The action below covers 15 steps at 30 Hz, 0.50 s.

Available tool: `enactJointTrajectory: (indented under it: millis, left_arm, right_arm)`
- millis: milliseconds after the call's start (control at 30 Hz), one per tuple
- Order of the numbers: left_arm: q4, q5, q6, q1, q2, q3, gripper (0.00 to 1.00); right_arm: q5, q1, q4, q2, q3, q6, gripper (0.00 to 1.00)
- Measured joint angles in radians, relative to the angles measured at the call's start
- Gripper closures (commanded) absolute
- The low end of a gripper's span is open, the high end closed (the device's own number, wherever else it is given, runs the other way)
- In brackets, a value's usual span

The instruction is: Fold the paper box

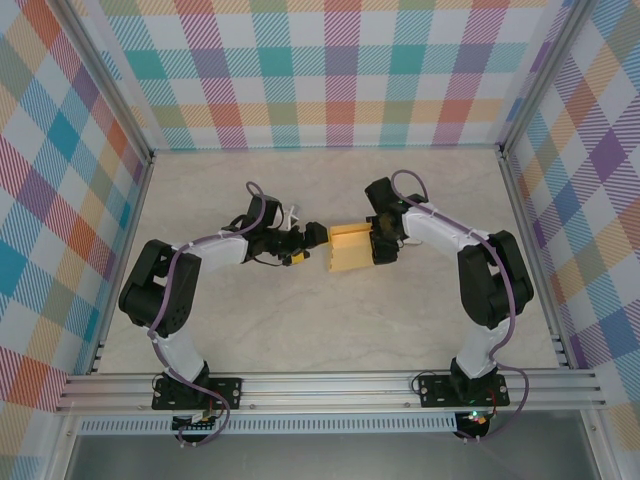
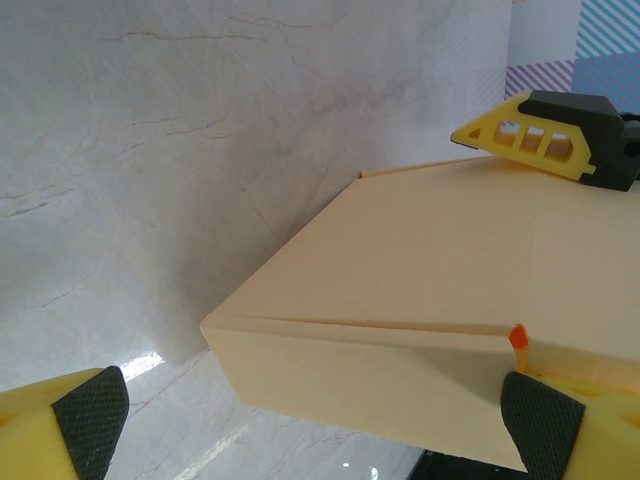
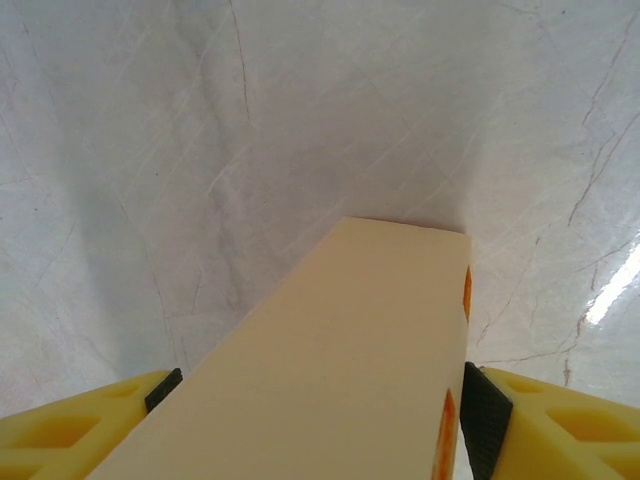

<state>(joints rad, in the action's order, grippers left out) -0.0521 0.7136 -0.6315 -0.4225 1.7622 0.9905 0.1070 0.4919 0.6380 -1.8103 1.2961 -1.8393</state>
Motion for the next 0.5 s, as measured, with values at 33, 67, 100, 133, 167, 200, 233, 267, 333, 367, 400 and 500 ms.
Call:
enactJointTrajectory:
  millis: [33,67,100,133,167,200,233,267,333,367,400,500]
  left_arm:
    - [0.002,0.0,0.011,0.001,0.0,0.0,0.0]
    - [0.005,-0.003,0.022,0.001,0.0,0.0,0.0]
    - [0.012,-0.008,0.035,0.001,-0.002,0.0,0.0]
    - [0.025,-0.018,0.053,0.001,-0.008,0.0,0.0]
    - [0.04,-0.031,0.071,0.001,-0.014,0.0,0.0]
    - [0.056,-0.046,0.091,0.001,-0.023,0.0,0.0]
    - [0.073,-0.061,0.112,0.001,-0.034,0.0,0.0]
    - [0.089,-0.074,0.131,0.001,-0.044,0.0,0.0]
    - [0.125,-0.104,0.174,0.0,-0.066,0.0,0.0]
    - [0.139,-0.113,0.19,0.0,-0.075,0.0,0.0]
    - [0.155,-0.124,0.21,0.0,-0.084,0.0,0.0]
    - [0.187,-0.142,0.255,0.0,-0.096,0.001,0.0]
  right_arm:
    - [0.003,0.001,0.001,0.0,0.0,0.0,0.27]
    - [0.005,0.002,0.002,0.0,0.0,0.0,0.27]
    - [0.006,0.004,0.002,0.0,0.0,0.003,0.27]
    - [0.009,0.006,0.002,0.0,0.0,0.006,0.27]
    - [0.01,0.008,0.002,0.0,0.0,0.008,0.28]
    - [0.01,0.011,0.002,0.0,0.0,0.011,0.28]
    - [0.009,0.015,0.002,0.0,0.0,0.014,0.28]
    - [0.009,0.019,0.002,0.0,0.0,0.015,0.27]
    - [0.005,0.027,0.001,0.0,0.0,0.015,0.28]
    - [0.003,0.03,0.001,0.0,0.0,0.016,0.28]
    - [0.0,0.033,0.0,-0.001,0.0,0.018,0.28]
    - [-0.003,0.039,-0.002,-0.001,0.0,0.022,0.28]
